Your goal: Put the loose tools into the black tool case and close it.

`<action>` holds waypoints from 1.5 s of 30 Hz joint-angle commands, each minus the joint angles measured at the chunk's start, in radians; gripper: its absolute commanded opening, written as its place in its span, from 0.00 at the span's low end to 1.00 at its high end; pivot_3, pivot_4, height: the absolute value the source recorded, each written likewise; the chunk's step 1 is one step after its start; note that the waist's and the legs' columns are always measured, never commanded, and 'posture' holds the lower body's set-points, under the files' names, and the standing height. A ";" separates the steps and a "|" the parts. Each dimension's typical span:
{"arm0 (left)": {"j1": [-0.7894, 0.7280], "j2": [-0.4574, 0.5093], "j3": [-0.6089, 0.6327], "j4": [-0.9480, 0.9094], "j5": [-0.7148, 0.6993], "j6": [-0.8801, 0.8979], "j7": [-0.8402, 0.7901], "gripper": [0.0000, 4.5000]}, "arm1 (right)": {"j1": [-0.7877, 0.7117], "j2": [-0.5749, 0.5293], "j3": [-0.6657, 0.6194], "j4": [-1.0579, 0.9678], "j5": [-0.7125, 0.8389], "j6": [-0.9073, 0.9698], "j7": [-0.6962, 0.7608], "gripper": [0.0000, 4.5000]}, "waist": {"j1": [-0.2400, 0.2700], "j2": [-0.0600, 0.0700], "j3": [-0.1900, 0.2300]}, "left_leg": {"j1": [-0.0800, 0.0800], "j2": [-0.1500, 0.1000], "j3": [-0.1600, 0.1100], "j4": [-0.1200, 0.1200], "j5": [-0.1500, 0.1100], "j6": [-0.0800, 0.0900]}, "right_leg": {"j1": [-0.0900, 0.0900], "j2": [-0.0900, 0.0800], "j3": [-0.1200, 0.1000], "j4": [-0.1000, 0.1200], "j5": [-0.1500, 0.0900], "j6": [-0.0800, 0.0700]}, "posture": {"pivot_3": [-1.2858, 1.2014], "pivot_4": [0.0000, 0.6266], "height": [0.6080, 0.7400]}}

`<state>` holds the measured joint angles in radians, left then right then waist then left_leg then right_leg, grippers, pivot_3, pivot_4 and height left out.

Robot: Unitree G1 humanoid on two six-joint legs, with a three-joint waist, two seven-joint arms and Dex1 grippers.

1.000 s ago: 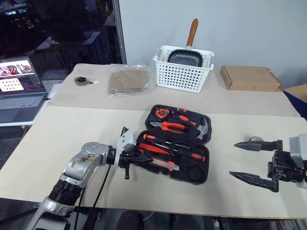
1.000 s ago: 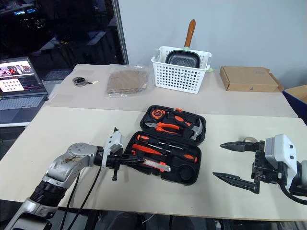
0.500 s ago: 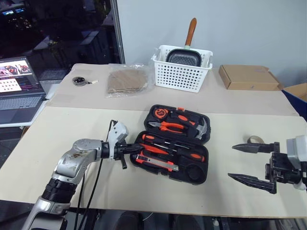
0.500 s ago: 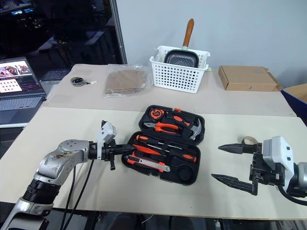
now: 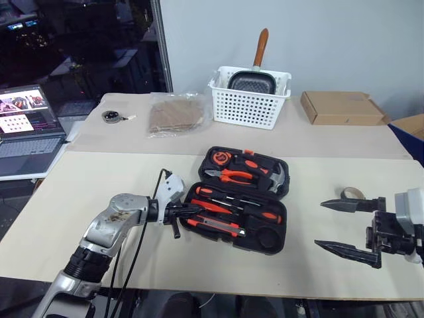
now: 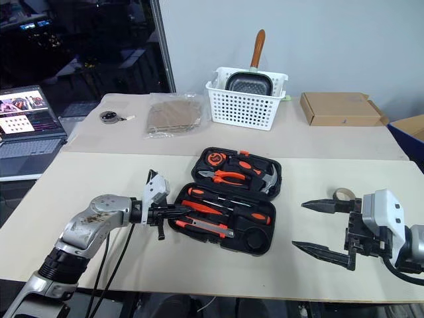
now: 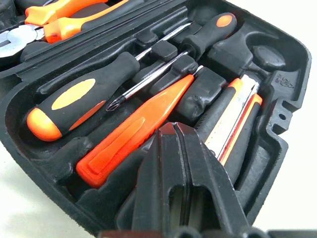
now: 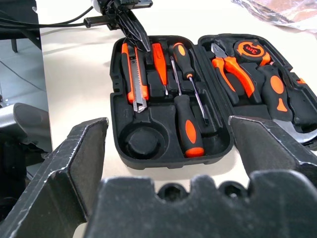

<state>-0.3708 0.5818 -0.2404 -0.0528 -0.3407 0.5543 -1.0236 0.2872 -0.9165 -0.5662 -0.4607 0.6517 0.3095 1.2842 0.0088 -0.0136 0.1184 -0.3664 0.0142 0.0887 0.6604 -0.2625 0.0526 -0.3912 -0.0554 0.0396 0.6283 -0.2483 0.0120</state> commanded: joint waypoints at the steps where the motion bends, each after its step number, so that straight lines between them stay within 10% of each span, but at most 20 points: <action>1: 0.034 -0.012 -0.084 0.065 0.061 0.002 -0.010 0.00 | -0.011 0.001 -0.011 -0.001 0.007 -0.023 0.004 1.00 | 0.000 0.001 -0.001 | 0.001 0.000 0.000 0.000 0.000 0.000 | 0.001 0.000 0.000 -0.001 -0.002 0.003 | 0.52 0.24 1.00; 29: 0.050 -0.131 -0.163 0.284 0.176 -0.161 -0.064 0.00 | -0.031 0.015 0.035 -0.006 0.001 -0.030 -0.013 1.00 | 0.020 0.013 -0.016 | 0.006 -0.001 0.000 -0.004 -0.001 0.001 | 0.007 -0.005 0.000 -0.005 -0.004 0.004 | 0.52 0.24 1.00; 44: 0.037 -0.022 0.385 -0.241 -0.267 0.110 0.086 0.00 | -0.053 0.064 0.012 -0.027 -0.019 0.101 -0.291 1.00 | -0.001 -0.004 -0.005 | -0.009 0.000 -0.002 -0.012 0.000 0.000 | -0.015 -0.003 -0.001 -0.004 0.000 -0.005 | 0.52 0.24 1.00; 45: 0.038 -0.002 0.407 -0.265 -0.298 0.140 0.088 0.12 | -0.058 0.062 0.014 -0.025 -0.030 0.117 -0.322 1.00 | 0.000 -0.003 -0.004 | -0.009 0.000 -0.001 -0.013 -0.001 0.000 | -0.015 -0.004 -0.002 -0.005 0.000 -0.004 | 0.52 0.24 1.00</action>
<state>-0.3222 0.5583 0.1163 -0.2499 -0.5609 0.6384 -0.9454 0.2449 -0.8517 -0.5259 -0.4665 0.6379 0.3977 1.0232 0.0085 -0.0167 0.1141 -0.3756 0.0133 0.0875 0.6475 -0.2637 0.0517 -0.4058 -0.0596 0.0376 0.6230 -0.2494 0.0084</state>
